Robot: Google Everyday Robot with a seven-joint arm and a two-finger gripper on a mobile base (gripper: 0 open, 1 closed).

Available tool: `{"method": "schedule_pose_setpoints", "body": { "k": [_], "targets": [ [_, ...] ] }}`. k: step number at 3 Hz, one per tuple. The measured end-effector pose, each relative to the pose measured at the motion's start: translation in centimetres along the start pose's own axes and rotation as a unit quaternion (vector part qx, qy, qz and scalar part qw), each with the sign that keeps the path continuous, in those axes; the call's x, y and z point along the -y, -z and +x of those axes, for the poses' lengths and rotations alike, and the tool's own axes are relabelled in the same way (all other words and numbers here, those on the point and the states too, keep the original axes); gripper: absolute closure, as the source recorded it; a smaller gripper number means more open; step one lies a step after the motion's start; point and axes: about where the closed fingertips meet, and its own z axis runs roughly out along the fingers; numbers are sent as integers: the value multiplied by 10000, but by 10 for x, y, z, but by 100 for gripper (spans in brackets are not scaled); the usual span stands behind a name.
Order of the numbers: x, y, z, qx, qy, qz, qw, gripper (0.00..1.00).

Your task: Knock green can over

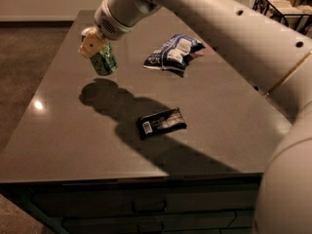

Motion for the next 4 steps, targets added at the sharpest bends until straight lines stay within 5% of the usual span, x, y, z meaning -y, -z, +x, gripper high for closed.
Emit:
{"method": "schedule_pose_setpoints", "body": {
  "k": [1,2,4],
  "targets": [
    [-4,5,10,-681,661,-206,9953,100],
    [-20,7,38,-1510,1258,-577,9788,100],
    [-37,10,88,-2791,2266,-1056,9271,59]
  ]
}}
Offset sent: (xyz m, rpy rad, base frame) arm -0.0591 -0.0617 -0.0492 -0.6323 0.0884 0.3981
